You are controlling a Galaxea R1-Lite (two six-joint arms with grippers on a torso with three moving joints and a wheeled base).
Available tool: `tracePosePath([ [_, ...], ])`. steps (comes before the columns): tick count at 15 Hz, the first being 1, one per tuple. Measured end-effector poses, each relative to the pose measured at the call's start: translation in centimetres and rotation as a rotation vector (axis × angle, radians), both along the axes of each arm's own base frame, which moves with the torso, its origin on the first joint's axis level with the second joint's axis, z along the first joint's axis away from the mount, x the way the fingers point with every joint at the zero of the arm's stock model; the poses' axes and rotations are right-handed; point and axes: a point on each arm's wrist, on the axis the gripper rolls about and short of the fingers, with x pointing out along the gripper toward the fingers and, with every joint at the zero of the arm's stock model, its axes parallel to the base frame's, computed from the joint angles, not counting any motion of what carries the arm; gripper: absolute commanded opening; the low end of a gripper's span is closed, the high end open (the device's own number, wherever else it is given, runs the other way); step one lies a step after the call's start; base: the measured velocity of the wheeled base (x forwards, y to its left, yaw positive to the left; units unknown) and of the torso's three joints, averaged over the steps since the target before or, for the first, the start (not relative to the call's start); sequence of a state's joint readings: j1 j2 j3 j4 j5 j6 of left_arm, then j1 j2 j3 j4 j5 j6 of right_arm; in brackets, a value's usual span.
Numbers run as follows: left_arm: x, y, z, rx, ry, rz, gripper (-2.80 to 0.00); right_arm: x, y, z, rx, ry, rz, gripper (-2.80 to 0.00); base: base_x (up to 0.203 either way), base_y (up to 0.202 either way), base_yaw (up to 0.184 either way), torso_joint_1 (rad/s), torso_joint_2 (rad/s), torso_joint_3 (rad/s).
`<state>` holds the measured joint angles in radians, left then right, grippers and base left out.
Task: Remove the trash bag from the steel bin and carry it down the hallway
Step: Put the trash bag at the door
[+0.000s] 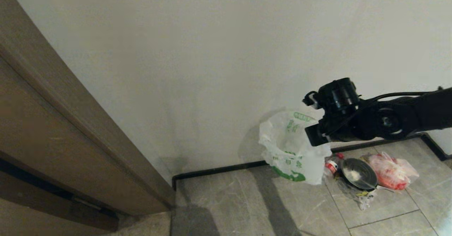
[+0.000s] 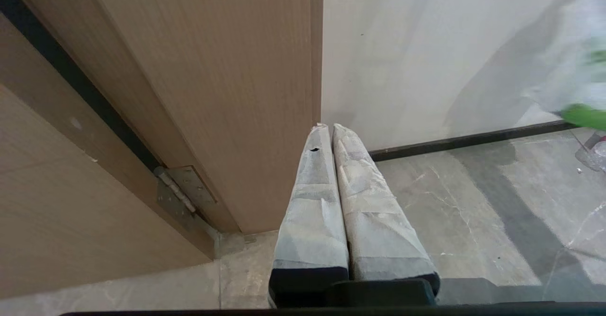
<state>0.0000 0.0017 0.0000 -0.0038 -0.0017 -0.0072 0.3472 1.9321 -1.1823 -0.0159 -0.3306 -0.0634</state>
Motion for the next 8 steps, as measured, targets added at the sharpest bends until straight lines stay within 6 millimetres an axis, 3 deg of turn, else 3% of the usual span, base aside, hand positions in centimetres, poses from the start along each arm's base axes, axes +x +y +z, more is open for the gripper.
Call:
tracePosePath([
  [2,0.0,0.0,0.0,0.0,0.0,0.0,-2.8,1.8,1.3,-2.4,-0.014,-0.053,-0.015,-2.8,0.0,0.0,0.0,0.0,0.0,0.0],
  [3,0.0,0.0,0.0,0.0,0.0,0.0,-2.8,2.4,1.9,-3.5,-0.023,-0.081,-0.025,0.0,0.0,0.0,0.0,0.0,0.0,0.0],
  [8,0.0,0.0,0.0,0.0,0.0,0.0,-2.8,3.3,3.5,-6.5,-0.067,-0.107,-0.001,0.0,0.0,0.0,0.0,0.0,0.0,0.0],
])
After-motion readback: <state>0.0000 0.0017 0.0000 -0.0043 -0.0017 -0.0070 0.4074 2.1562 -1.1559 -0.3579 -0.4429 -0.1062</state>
